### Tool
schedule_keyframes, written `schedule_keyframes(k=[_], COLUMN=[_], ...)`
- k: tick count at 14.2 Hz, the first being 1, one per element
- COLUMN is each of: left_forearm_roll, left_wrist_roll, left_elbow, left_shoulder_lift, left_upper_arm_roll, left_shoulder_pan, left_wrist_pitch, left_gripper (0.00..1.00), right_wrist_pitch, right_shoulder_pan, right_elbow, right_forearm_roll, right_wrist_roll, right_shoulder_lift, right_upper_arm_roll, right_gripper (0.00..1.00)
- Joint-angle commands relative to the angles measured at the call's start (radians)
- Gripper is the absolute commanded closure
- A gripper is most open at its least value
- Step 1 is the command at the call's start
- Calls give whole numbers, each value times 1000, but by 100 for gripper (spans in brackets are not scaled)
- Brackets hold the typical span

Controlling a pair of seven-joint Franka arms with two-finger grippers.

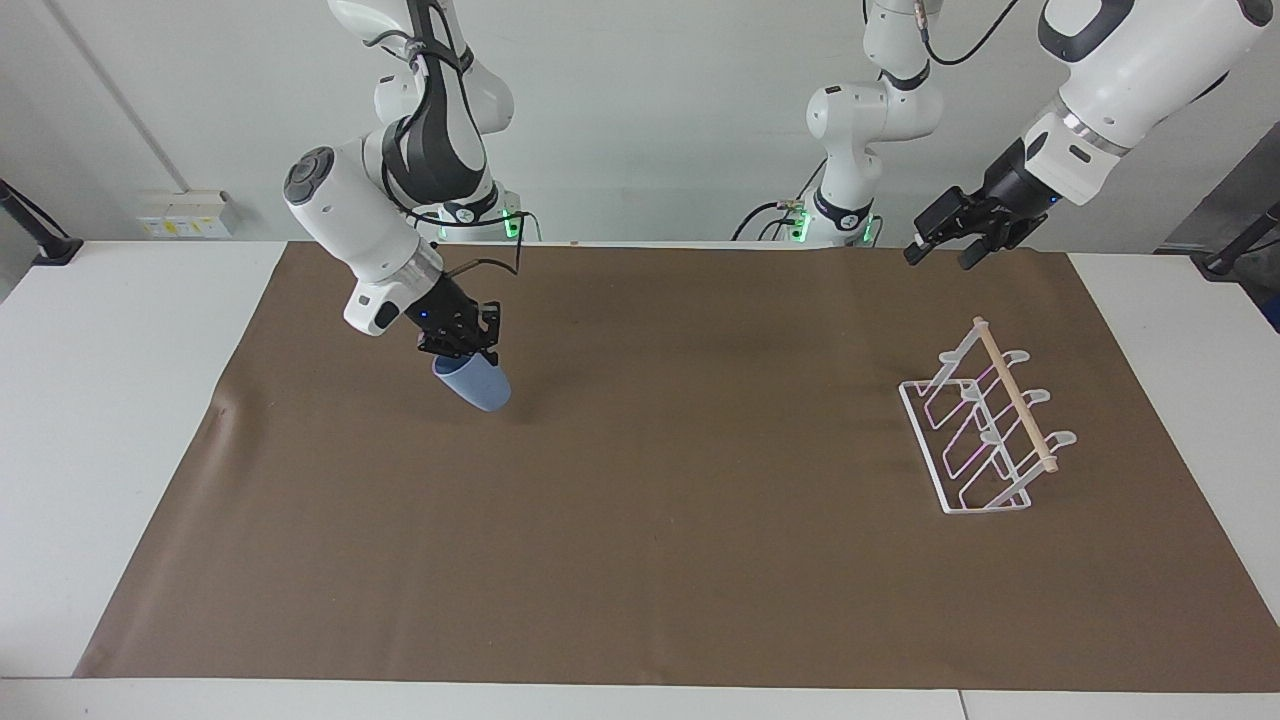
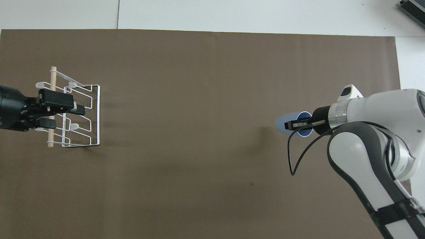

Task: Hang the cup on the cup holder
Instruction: 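Carry the cup toward the left gripper while the left gripper approaches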

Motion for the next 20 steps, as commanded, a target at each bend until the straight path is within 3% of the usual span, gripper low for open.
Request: schedule_keyframes(k=[1, 5, 11, 14, 20], left_forearm_roll=[-112, -271, -400, -400, -443], left_wrist_roll=[-147, -513, -963, -1054, -1132], left_elbow=[-115, -210, -247, -288, -320], left_shoulder_lift=[-69, -111, -126, -149, -121], left_upper_arm_roll=[-1, -3, -26, -41, -52], left_shoulder_pan=[22, 11, -11, -49, -86], left_wrist_pitch=[91, 213, 298, 303, 298], left_gripper=[0, 0, 0, 0, 0], right_wrist_pitch=[-28, -31, -34, -23, 1], right_shoulder_pan=[-7, -7, -16, -17, -13], right_elbow=[16, 24, 59, 73, 122], right_forearm_roll=[120, 297, 597, 755, 878], right_wrist_roll=[-42, -54, -62, -64, -56], right_shoulder_lift=[-6, -9, -14, -26, -29], right_upper_arm_roll=[25, 65, 173, 223, 276], right_gripper=[100, 100, 100, 100, 100])
